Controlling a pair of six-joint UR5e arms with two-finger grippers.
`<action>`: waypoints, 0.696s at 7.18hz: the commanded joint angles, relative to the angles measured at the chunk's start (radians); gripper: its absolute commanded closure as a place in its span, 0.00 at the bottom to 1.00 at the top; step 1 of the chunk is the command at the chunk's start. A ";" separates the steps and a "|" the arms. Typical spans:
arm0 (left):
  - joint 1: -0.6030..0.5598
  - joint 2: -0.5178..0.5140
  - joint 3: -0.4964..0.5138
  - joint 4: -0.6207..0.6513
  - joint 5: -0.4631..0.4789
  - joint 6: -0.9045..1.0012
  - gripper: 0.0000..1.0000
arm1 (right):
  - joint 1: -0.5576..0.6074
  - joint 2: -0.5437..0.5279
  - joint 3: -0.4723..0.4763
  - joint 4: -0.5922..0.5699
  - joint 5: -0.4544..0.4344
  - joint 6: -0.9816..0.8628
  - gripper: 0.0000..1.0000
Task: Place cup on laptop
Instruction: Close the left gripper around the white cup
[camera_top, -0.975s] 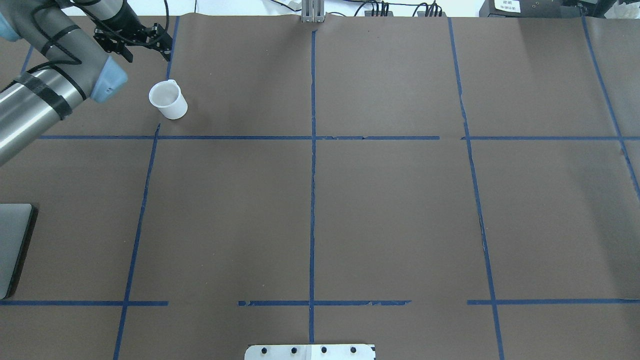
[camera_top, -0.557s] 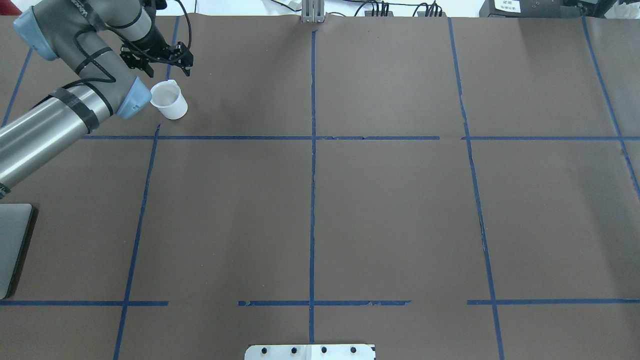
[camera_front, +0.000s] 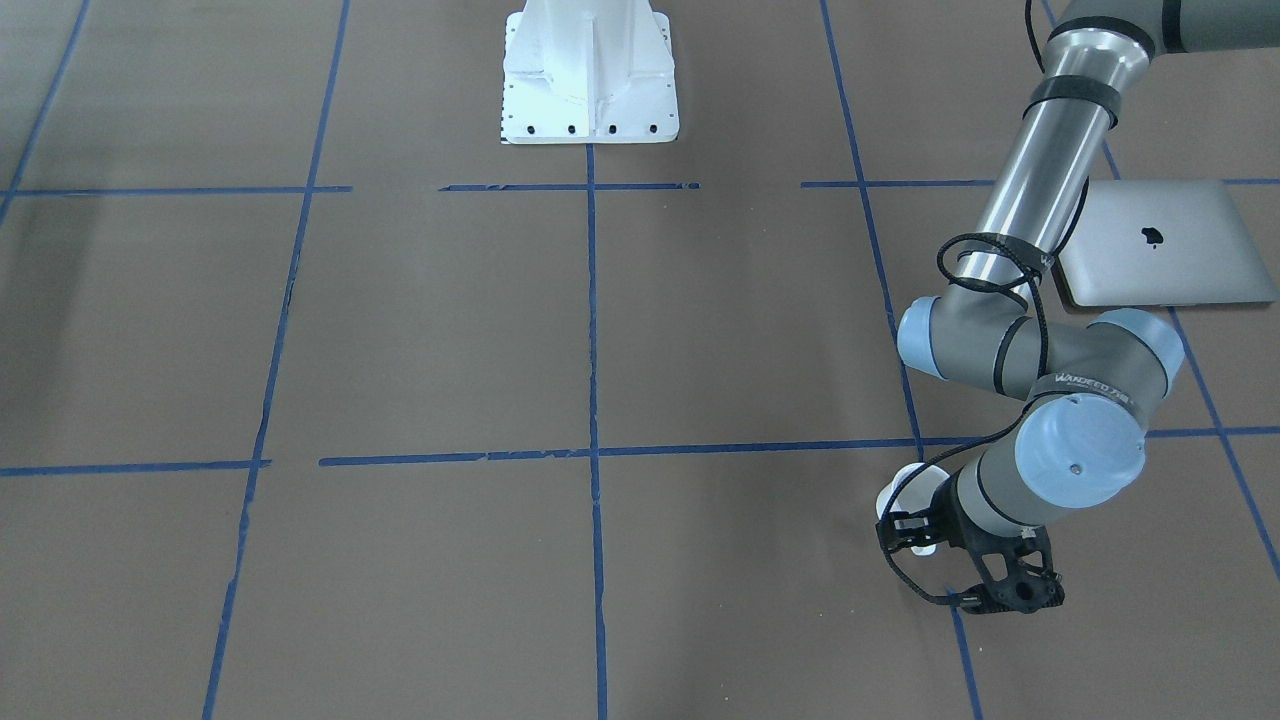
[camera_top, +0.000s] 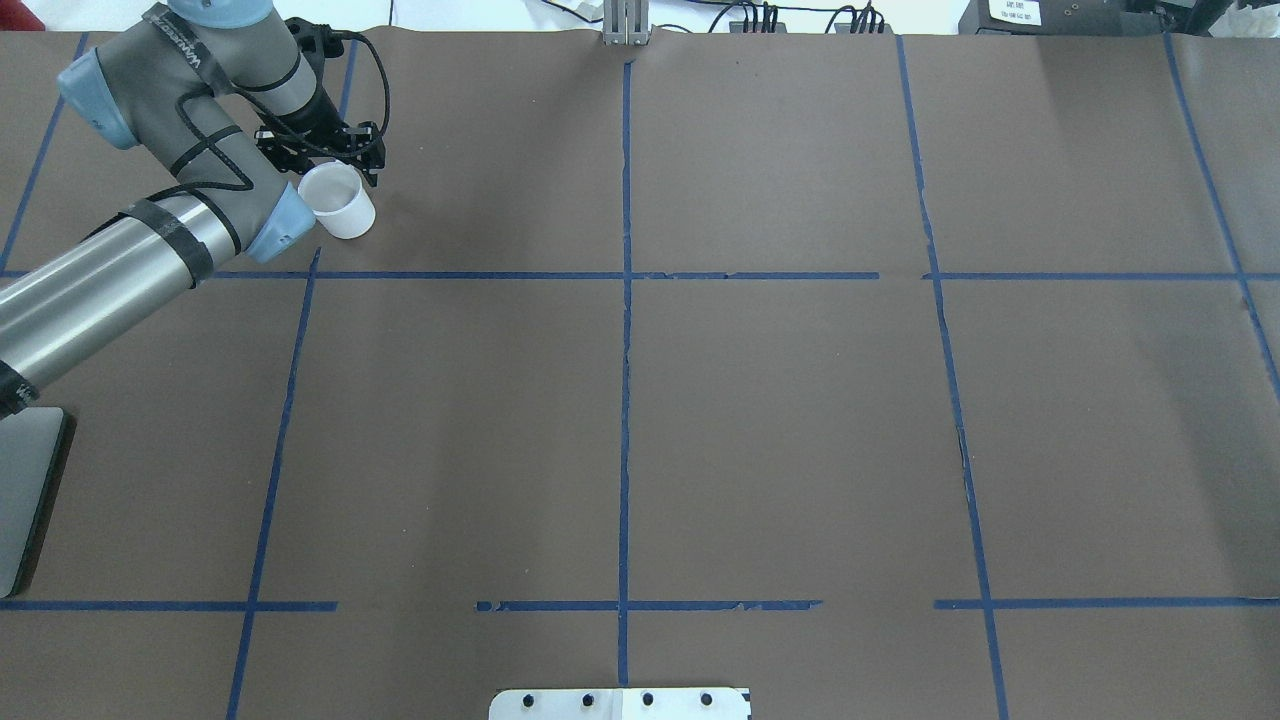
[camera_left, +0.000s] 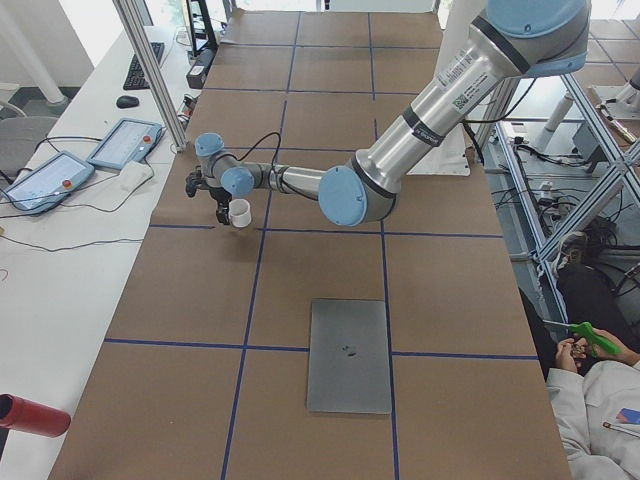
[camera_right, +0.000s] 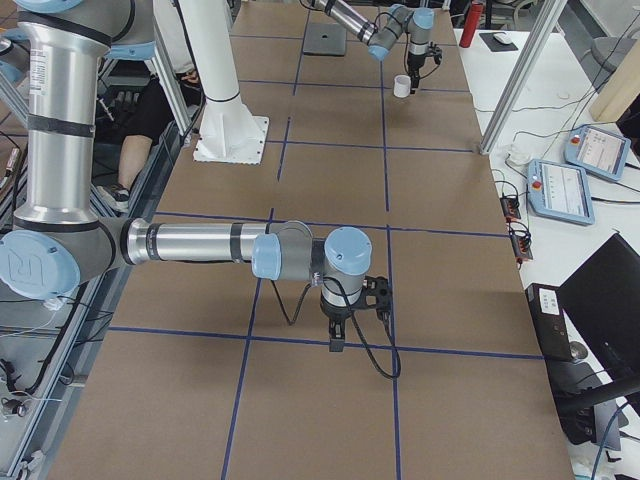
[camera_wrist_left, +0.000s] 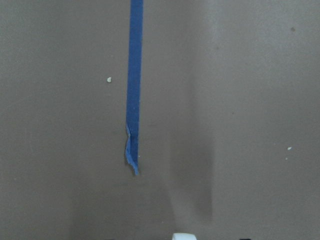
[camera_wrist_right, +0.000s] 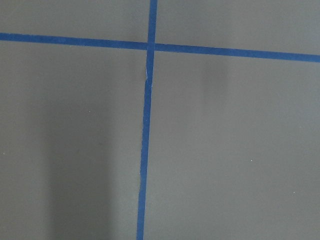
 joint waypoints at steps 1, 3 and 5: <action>-0.013 -0.006 0.003 0.010 -0.075 -0.005 1.00 | 0.000 0.000 0.000 0.000 0.000 0.001 0.00; -0.033 -0.015 0.000 0.018 -0.078 -0.007 1.00 | 0.000 0.000 0.000 0.000 0.000 0.001 0.00; -0.082 -0.037 -0.055 0.113 -0.077 -0.007 1.00 | 0.000 0.000 0.000 0.000 0.000 0.001 0.00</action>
